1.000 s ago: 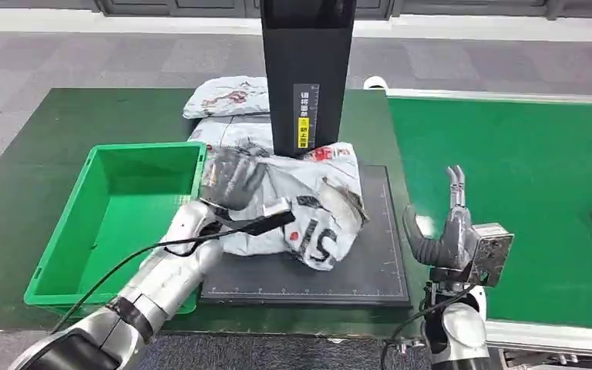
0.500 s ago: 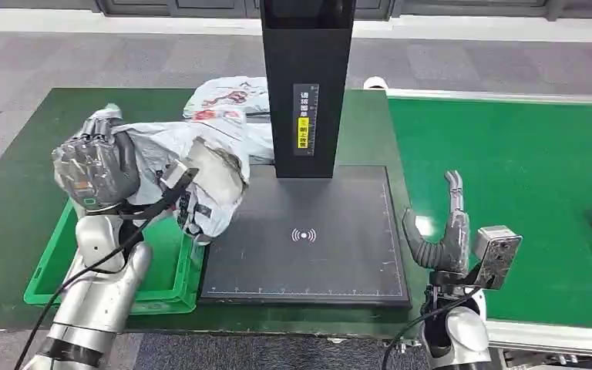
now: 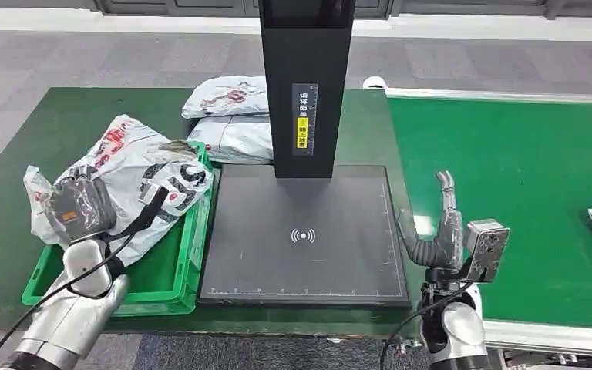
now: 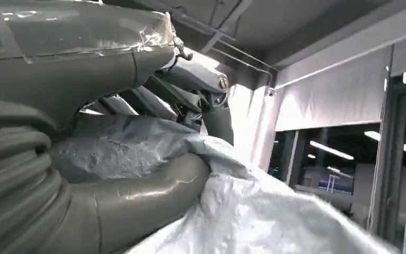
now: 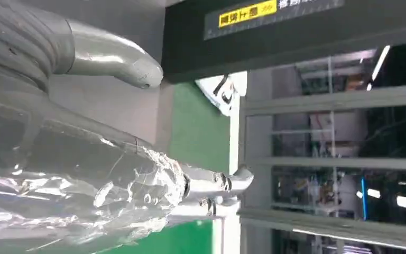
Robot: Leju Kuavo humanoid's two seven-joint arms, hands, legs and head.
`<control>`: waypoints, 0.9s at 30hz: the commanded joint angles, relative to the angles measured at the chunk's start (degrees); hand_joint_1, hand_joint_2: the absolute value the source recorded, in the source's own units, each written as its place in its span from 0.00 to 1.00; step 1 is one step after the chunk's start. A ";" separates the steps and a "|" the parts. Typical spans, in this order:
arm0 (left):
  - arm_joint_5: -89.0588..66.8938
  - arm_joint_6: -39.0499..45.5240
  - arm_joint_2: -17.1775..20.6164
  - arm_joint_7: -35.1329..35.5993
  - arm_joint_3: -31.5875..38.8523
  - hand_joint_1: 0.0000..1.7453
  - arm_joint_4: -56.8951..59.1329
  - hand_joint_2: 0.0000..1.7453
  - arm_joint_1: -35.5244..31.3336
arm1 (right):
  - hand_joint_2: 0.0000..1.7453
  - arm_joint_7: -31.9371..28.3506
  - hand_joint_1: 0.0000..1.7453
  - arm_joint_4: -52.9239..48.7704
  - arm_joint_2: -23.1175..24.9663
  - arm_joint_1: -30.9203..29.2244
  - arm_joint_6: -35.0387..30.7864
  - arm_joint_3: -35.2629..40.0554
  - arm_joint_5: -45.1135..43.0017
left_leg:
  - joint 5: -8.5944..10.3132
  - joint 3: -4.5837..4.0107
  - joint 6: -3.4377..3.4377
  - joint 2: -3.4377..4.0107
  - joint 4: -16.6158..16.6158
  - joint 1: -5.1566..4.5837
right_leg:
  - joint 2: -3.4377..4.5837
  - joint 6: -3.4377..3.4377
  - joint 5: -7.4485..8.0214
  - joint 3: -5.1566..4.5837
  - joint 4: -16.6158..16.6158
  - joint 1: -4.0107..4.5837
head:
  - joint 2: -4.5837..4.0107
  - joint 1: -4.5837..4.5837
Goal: Moved the parcel from conveyor to table for the left to box.
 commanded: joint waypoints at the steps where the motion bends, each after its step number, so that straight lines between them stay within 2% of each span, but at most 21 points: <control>1: -0.04 -2.48 -3.06 0.98 -1.58 0.00 5.21 1.00 0.62 | 1.00 0.60 0.00 5.24 -0.79 0.23 0.77 -0.19 1.41 | -0.03 0.30 0.06 0.13 -0.19 -0.04 | -0.20 -0.04 -0.04 0.30 -0.18 0.01 | 0.00 -0.02; 2: -0.04 0.30 -6.82 -5.46 4.75 0.00 4.53 1.00 1.20 | 1.00 0.62 0.00 4.93 -0.80 0.75 0.88 -0.39 1.56 | -0.02 0.34 0.08 0.10 -0.23 -0.03 | -0.30 -0.05 -0.04 0.38 -0.24 0.04 | 0.00 -0.02; 3: -0.04 0.64 -8.31 -8.37 7.52 0.00 3.76 1.00 1.31 | 1.00 0.61 0.00 4.41 -0.80 1.29 0.99 -0.54 1.68 | 0.00 0.28 0.10 -0.02 -0.21 -0.04 | -0.35 -0.04 -0.05 0.35 -0.22 0.00 | 0.00 0.00; 5: -0.04 0.31 -7.86 -7.50 6.76 0.00 2.62 1.00 1.23 | 1.00 0.77 0.00 3.96 -0.76 1.63 1.35 -0.57 1.89 | -0.01 0.22 0.08 -0.09 -0.14 -0.05 | -0.33 -0.04 -0.07 0.30 -0.15 -0.05 | 0.00 -0.02; 6: -0.04 0.18 -8.90 -9.35 8.54 0.00 1.34 1.00 1.06 | 1.00 1.40 0.00 3.32 -0.57 1.86 1.62 -0.59 2.43 | 0.03 0.41 0.13 0.00 -0.33 -0.04 | -0.54 -0.08 -0.04 0.53 -0.37 0.01 | 0.00 -0.02; 7: 2.13 1.77 -11.80 -15.12 12.85 0.00 0.68 1.00 0.50 | 1.00 1.82 0.00 2.83 -0.38 2.13 1.62 -0.92 2.73 | -0.02 0.12 0.07 -0.07 -0.07 -0.04 | -0.35 -0.05 -0.06 0.21 -0.10 -0.04 | 0.00 -0.02; 9: 5.17 3.55 -14.61 -22.40 17.00 0.00 0.35 1.00 -1.00 | 1.00 2.01 0.00 2.67 -0.30 2.28 1.61 -1.46 2.89 | 0.00 0.09 0.13 -0.20 -0.08 -0.02 | -0.59 -0.04 -0.07 0.29 -0.15 0.00 | 0.00 -0.02; 10: 9.45 4.69 -15.63 -26.37 18.20 0.00 0.17 1.00 -1.81 | 1.00 2.04 0.00 2.69 -0.31 2.29 1.60 -1.68 2.90 | -0.02 0.01 0.09 -0.16 0.00 0.00 | -0.38 -0.04 -0.06 0.13 -0.06 -0.01 | 0.00 -0.02; 11: 21.73 5.36 -17.05 -34.91 18.90 0.00 -1.07 1.00 -2.86 | 1.00 2.21 0.00 2.87 -0.55 2.30 1.59 -1.56 3.02 | -0.01 0.04 0.12 -0.16 -0.04 -0.01 | -0.56 -0.05 -0.06 0.20 -0.11 0.01 | 0.00 -0.02; 13: 31.58 1.67 -17.26 -40.09 19.43 0.00 -1.76 1.00 -4.06 | 1.00 2.17 0.00 3.11 -0.80 2.34 1.59 -1.55 3.00 | 0.01 -0.03 0.12 -0.28 0.02 0.00 | -0.69 -0.03 -0.07 0.17 -0.08 0.03 | 0.00 -0.02; 14: 33.22 1.24 -17.46 -40.89 19.58 0.00 -1.57 1.00 -4.39 | 1.00 2.17 0.00 3.21 -0.84 2.31 1.59 -1.54 3.00 | 0.00 -0.06 0.08 -0.22 0.06 0.02 | -0.51 -0.02 -0.04 0.06 -0.03 0.02 | 0.00 -0.02; 16: 45.63 0.94 -18.07 -48.55 20.98 0.00 -2.07 1.00 -5.53 | 1.00 2.11 0.00 3.98 -1.05 2.09 1.43 -1.15 3.26 | 0.00 0.04 0.11 -0.16 -0.01 0.00 | -0.63 -0.04 -0.04 0.18 -0.10 0.04 | 0.00 0.00; 17: 46.91 0.37 -17.91 -48.90 21.03 0.00 -2.11 1.00 -5.82 | 1.00 2.06 0.00 4.40 -1.05 1.95 1.34 -1.03 3.35 | -0.01 0.00 0.07 -0.09 0.02 0.00 | -0.34 -0.02 0.00 0.08 -0.05 0.02 | 0.00 -0.02; 18: 55.75 -2.47 -18.78 -53.56 21.75 0.00 -3.98 1.00 -5.90 | 1.00 1.94 0.00 5.00 -1.17 1.83 1.06 -0.87 3.36 | -0.02 0.09 0.08 -0.05 -0.02 0.00 | -0.47 -0.06 -0.03 0.19 -0.09 0.05 | 0.00 -0.02; 19: 66.22 -9.38 -19.76 -58.59 21.19 0.00 -6.17 1.00 -5.64 | 1.00 1.15 0.00 5.14 -1.10 1.99 0.56 -0.94 3.49 | -0.02 0.02 0.06 -0.06 0.03 0.00 | -0.31 -0.03 -0.01 0.08 -0.04 0.02 | 0.00 -0.02; 20: 68.40 -12.16 -20.21 -58.52 20.22 0.00 -6.60 1.00 -5.48 | 0.00 0.74 0.00 5.09 -1.08 2.20 -0.36 -1.01 4.24 | -0.02 0.06 0.08 -0.07 0.00 0.03 | -0.47 -0.05 -0.03 0.17 -0.10 0.07 | 0.00 0.00; 21: 70.59 -14.58 -20.80 -59.61 19.02 0.00 -7.34 1.00 -5.12 | 0.00 0.54 0.00 5.02 -1.12 2.34 -0.86 -1.06 4.75 | -0.01 -0.01 0.07 -0.16 0.05 0.05 | -0.47 -0.03 -0.03 0.12 -0.07 0.11 | 0.00 -0.02; 22: 76.49 -22.31 -21.70 -60.37 16.50 0.00 -8.16 1.00 -4.70 | 0.00 0.48 0.00 5.61 -1.34 1.59 -2.31 -1.06 6.44 | -0.02 0.04 0.09 -0.16 0.02 0.04 | -0.55 -0.03 -0.05 0.20 -0.11 0.13 | 0.00 -0.02; 25: 78.44 -25.76 -24.06 -61.11 9.87 0.00 -5.71 1.00 -5.12 | 0.00 0.75 0.00 8.86 -1.78 -1.80 -4.33 -1.78 8.57 | 0.00 0.11 0.12 -0.13 -0.04 -0.03 | -0.57 -0.01 -0.04 0.25 -0.15 0.07 | 0.00 -0.02; 26: 78.79 -25.44 -24.13 -61.64 7.93 0.00 -4.26 1.00 -5.58 | 1.00 0.63 0.00 10.39 -1.84 -2.95 -4.37 -2.12 8.90 | 0.01 0.12 0.14 -0.12 -0.06 -0.05 | -0.60 0.00 -0.02 0.28 -0.18 0.05 | 0.00 -0.02; 27: 79.75 -26.40 -24.67 -62.09 6.24 0.00 -2.82 1.00 -5.91 | 1.00 0.63 0.00 12.06 -2.19 -4.22 -6.55 -2.15 11.33 | 0.03 0.03 0.12 -0.20 0.00 -0.05 | -0.50 0.02 -0.01 0.18 -0.10 -0.01 | 0.00 0.00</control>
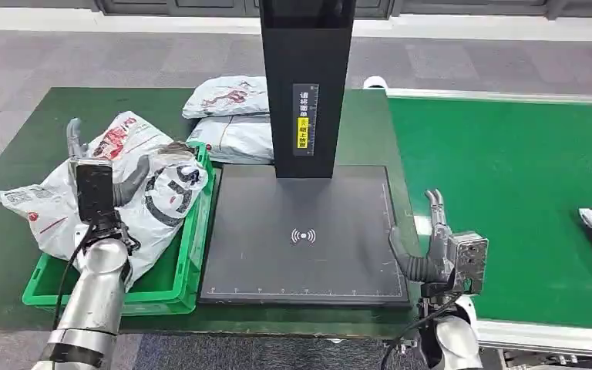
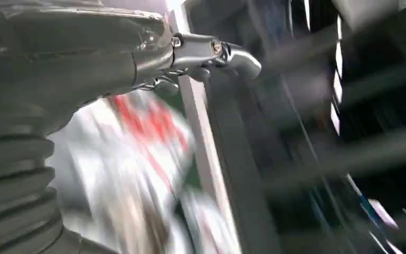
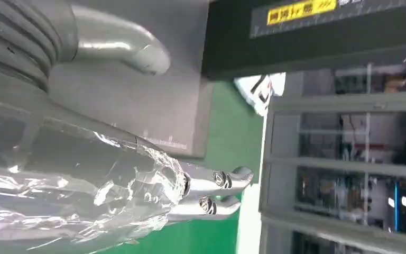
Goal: Moved the parcel from conveyor to table for the left to box.
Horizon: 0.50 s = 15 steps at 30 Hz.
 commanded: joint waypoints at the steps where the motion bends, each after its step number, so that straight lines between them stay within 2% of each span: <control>1: 5.92 -5.94 -7.78 -2.59 -11.89 0.00 5.27 1.00 -3.22 | 1.00 0.17 0.00 12.09 -2.29 -8.43 -5.00 -2.47 5.85 | 0.06 0.10 0.13 -0.11 -0.07 -0.04 | -0.48 0.01 -0.01 0.24 -0.15 0.01 | 0.00 0.00; 4: 6.63 -5.65 -7.89 -3.66 -14.31 0.00 6.91 1.00 -2.99 | 1.00 0.21 0.00 13.94 -2.34 -9.16 -5.87 -3.34 7.06 | 0.02 0.08 0.08 0.01 -0.03 -0.04 | -0.18 0.03 0.03 0.15 -0.11 -0.05 | 0.00 0.02; 6: 6.83 -5.61 -7.58 -3.81 -14.54 0.00 6.81 1.00 -2.97 | 1.00 0.14 0.00 13.64 -2.27 -8.83 -5.81 -3.42 7.10 | 0.07 0.14 0.11 -0.04 -0.12 -0.09 | -0.39 0.03 0.06 0.26 -0.21 -0.06 | 0.00 0.00; 12: 7.24 -6.54 -7.56 -3.81 -15.34 0.00 6.36 1.00 -2.29 | 1.00 0.24 0.00 13.29 -2.19 -8.51 -6.06 -3.95 7.23 | -0.01 0.12 0.06 0.09 -0.06 -0.14 | -0.20 0.02 0.03 0.16 -0.12 -0.02 | 0.00 0.00; 15: 6.57 -6.43 -10.37 -4.36 -17.59 0.00 10.27 1.00 -2.14 | 1.00 -0.61 0.00 16.20 -2.26 -9.99 2.11 -7.17 0.51 | 0.00 0.17 0.08 0.01 -0.09 -0.16 | -0.29 0.03 0.01 0.24 -0.16 0.02 | 0.00 0.00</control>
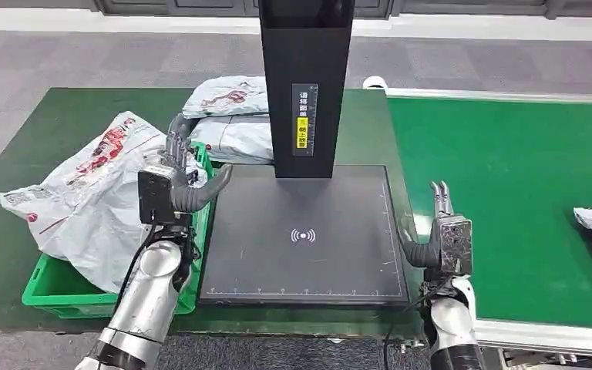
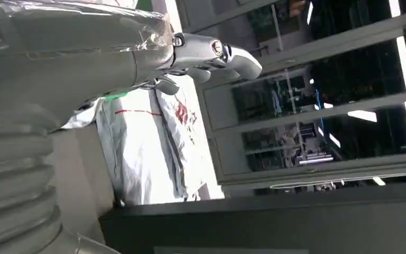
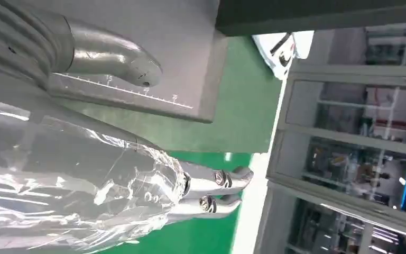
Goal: Moved the parcel from conveyor to table for the left to box.
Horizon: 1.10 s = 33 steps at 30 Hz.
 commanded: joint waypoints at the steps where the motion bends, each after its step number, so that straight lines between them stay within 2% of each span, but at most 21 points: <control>1: 0.02 -0.33 -4.00 -1.15 -6.42 0.00 10.94 1.00 -2.52 | 1.00 -1.68 0.00 10.55 -1.51 -5.15 9.54 -7.09 -7.64 | 0.03 0.23 0.08 -0.05 -0.18 -0.03 | -0.46 -0.05 -0.04 0.32 -0.20 0.04 | 0.00 0.00; 8: 1.13 2.01 -6.22 -3.84 -8.48 0.00 21.65 1.00 -5.89 | 1.00 -5.29 0.00 18.37 -1.34 -9.64 11.35 -5.73 -5.38 | 0.04 0.09 0.07 0.02 -0.06 -0.01 | -0.27 -0.02 0.01 0.16 -0.09 -0.10 | 0.00 0.02; 9: 0.97 2.34 -6.61 -3.98 -8.80 0.00 22.28 1.00 -5.97 | 1.00 -5.60 0.00 18.58 -1.08 -10.03 11.44 -5.36 -5.20 | 0.09 0.21 0.11 0.12 -0.19 -0.01 | -0.43 -0.06 0.07 0.31 -0.25 -0.05 | 0.00 0.00; 12: 0.94 2.62 -6.94 -4.11 -8.86 0.00 22.43 1.00 -5.92 | 1.00 -5.56 0.00 18.65 -0.77 -10.42 11.46 -5.19 -5.21 | 0.00 0.07 0.05 0.11 -0.03 0.01 | -0.11 0.01 0.05 0.10 -0.05 -0.12 | 0.00 0.00; 18: 0.85 3.18 -6.96 -4.33 -9.20 0.00 23.15 1.00 -6.31 | 1.00 -5.84 0.00 19.03 -1.04 -10.60 11.55 -4.94 -5.14 | -0.01 0.06 0.06 0.06 -0.03 0.02 | -0.18 0.01 0.02 0.12 -0.06 -0.08 | 0.00 0.00; 25: -1.40 6.60 -10.13 -6.10 -12.75 0.00 27.34 1.00 -7.07 | 1.00 -7.62 0.00 14.72 0.59 -9.57 12.71 -1.46 -5.23 | -0.02 0.06 0.08 0.12 -0.02 0.01 | -0.23 0.00 0.02 0.12 -0.06 -0.07 | 0.00 0.00; 33: -0.23 7.92 -10.63 -5.26 -13.31 0.00 28.13 1.00 -7.13 | 1.00 -6.80 0.00 11.03 0.25 -7.52 9.95 0.74 -2.92 | -0.02 0.07 0.06 0.09 -0.04 0.01 | -0.24 -0.02 -0.01 0.13 -0.05 -0.11 | 0.00 -0.02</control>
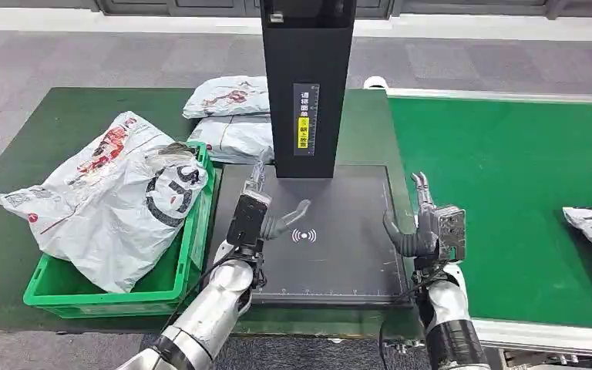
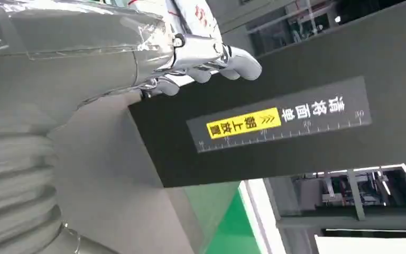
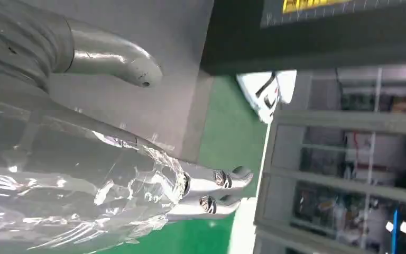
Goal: Moved the parcel from conveyor to table for the left to box.
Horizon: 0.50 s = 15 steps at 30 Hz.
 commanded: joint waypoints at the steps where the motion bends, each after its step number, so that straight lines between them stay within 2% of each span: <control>1: 1.56 0.88 0.08 1.22 -2.95 0.00 6.05 1.00 -3.01 | 1.00 1.25 0.00 -2.06 -0.01 0.17 -3.54 3.35 2.24 | -0.04 0.17 0.02 0.22 -0.08 0.01 | -0.18 -0.12 -0.03 0.17 -0.08 0.08 | 0.00 0.00; 9: 2.11 1.79 1.02 0.52 -3.05 0.00 4.46 1.00 -1.21 | 1.00 2.32 0.00 -6.75 1.16 3.96 -3.49 2.55 2.71 | -0.05 0.17 0.02 0.20 -0.09 0.00 | -0.13 -0.09 -0.03 0.15 -0.08 0.07 | 0.00 0.00; 15: 2.16 1.94 1.07 0.92 -3.30 0.00 4.86 1.00 -1.27 | 1.00 3.86 0.00 -5.54 0.82 3.46 -5.77 1.40 4.32 | -0.05 0.19 0.03 0.28 -0.11 -0.01 | -0.11 -0.09 -0.02 0.17 -0.10 0.07 | 0.00 0.00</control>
